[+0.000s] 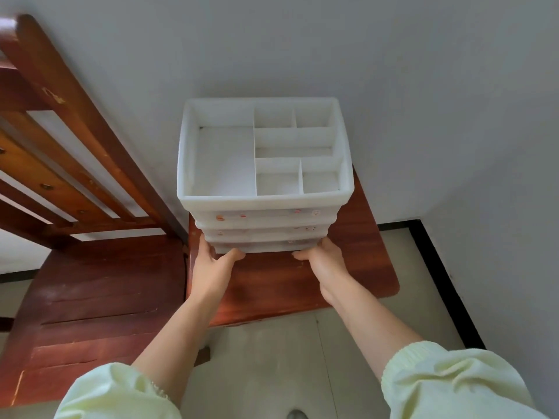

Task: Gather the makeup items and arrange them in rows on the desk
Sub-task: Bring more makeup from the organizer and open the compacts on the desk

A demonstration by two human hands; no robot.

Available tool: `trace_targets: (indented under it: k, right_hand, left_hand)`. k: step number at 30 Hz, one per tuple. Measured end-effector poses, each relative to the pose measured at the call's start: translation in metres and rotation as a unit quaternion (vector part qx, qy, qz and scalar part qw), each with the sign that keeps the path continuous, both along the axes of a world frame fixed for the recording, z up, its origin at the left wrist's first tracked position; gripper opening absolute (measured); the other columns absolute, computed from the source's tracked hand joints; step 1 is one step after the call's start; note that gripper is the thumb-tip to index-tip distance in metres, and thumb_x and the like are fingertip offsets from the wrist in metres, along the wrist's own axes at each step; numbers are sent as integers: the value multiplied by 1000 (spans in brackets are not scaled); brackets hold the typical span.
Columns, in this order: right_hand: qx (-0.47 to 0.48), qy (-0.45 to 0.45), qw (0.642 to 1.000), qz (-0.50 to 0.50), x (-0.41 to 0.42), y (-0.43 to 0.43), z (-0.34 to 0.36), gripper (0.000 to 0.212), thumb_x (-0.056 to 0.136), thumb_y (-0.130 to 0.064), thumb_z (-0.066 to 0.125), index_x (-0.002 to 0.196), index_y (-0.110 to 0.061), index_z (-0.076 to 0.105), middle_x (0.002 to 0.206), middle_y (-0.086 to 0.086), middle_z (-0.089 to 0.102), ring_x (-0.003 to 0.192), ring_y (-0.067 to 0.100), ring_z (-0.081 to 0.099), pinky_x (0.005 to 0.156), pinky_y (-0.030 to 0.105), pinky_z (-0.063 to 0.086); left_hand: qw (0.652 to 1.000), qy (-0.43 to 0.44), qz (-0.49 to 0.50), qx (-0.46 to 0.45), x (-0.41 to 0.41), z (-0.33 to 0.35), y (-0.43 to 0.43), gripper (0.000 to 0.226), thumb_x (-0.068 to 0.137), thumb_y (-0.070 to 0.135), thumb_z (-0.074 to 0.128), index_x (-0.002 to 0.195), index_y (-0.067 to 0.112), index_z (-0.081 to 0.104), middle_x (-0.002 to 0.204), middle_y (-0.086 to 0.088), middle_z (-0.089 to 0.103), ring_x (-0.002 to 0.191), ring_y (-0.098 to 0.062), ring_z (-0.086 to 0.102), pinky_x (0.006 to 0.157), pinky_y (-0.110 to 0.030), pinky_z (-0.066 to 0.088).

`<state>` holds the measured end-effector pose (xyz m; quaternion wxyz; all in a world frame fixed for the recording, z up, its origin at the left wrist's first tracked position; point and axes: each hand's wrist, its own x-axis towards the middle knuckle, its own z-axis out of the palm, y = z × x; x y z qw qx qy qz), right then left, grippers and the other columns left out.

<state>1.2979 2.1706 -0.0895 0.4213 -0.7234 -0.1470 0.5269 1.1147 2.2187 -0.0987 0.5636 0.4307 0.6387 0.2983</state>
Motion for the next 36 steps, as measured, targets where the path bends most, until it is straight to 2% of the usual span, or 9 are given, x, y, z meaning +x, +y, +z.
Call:
trace_targets:
  k: [8, 13, 16, 18, 21, 24, 27, 32, 36]
  right_hand:
    - [-19, -70, 997, 12, 10, -3, -3, 41, 81, -11, 67, 120, -14, 56, 118, -2, 61, 107, 17, 53, 85, 30, 36]
    - [-9, -151, 988, 32, 16, -10, -9, 36, 85, -13, 66, 116, -23, 50, 114, -8, 56, 109, 14, 53, 86, 29, 38]
    - [-25, -148, 989, -3, 6, -9, -14, 41, 86, -10, 65, 121, -17, 45, 109, -6, 56, 98, 13, 57, 82, 27, 40]
    - [-49, -83, 993, -74, -6, -5, -18, 32, 86, -10, 63, 114, -6, 50, 104, 2, 62, 89, 18, 62, 80, 32, 48]
    - [-27, 140, 982, -120, -26, 9, -22, 12, 91, -3, 53, 100, 0, 60, 102, 15, 67, 96, 28, 65, 81, 35, 55]
    - [1, 238, 963, -124, -40, 20, -23, 15, 90, -6, 54, 103, -4, 62, 108, 16, 65, 106, 28, 61, 80, 34, 53]
    - [10, 273, 949, -156, -47, 24, -30, 21, 87, -11, 55, 107, -6, 61, 106, 12, 65, 101, 24, 61, 76, 33, 51]
    - [19, 285, 945, -158, -58, 18, -38, 11, 88, -11, 47, 90, -9, 58, 102, 9, 64, 94, 22, 62, 77, 34, 48]
    - [10, 294, 940, -172, -68, 3, -40, 12, 90, -15, 48, 90, -12, 60, 107, 12, 65, 94, 24, 64, 74, 33, 48]
  left_hand:
    - [1000, 5, -9, 12, -2, 4, -5, 49, 81, 7, 64, 125, 26, 55, 111, 18, 65, 102, 3, 57, 86, -21, 38]
    - [997, 80, -16, 16, -7, -1, -6, 59, 81, 15, 66, 136, 23, 45, 120, 16, 54, 110, -6, 51, 90, -25, 37]
    - [993, 113, -8, 17, -8, -4, -9, 56, 83, 19, 66, 133, 20, 43, 120, 11, 54, 112, -10, 50, 90, -26, 36]
    - [993, 116, 0, 16, -8, -4, -9, 56, 83, 20, 66, 134, 20, 42, 118, 11, 53, 112, -11, 50, 89, -27, 36]
    - [993, 116, 4, 18, -7, -4, -6, 57, 85, 22, 66, 136, 20, 41, 116, 10, 51, 107, -10, 48, 88, -27, 36]
    - [992, 122, -7, 22, -8, -5, -4, 56, 85, 22, 65, 136, 20, 42, 118, 10, 52, 108, -9, 47, 89, -27, 36]
    - [991, 128, -17, 19, -12, -12, -4, 54, 84, 22, 64, 135, 23, 44, 123, 9, 55, 113, -10, 50, 90, -27, 37]
    - [990, 133, -30, 33, -17, -13, -6, 52, 86, 22, 63, 134, 24, 43, 120, 14, 53, 112, -6, 50, 89, -25, 36]
    - [989, 137, -24, 44, -20, -12, -20, 47, 88, 25, 63, 131, 26, 45, 108, 18, 53, 90, 5, 52, 80, -21, 37]
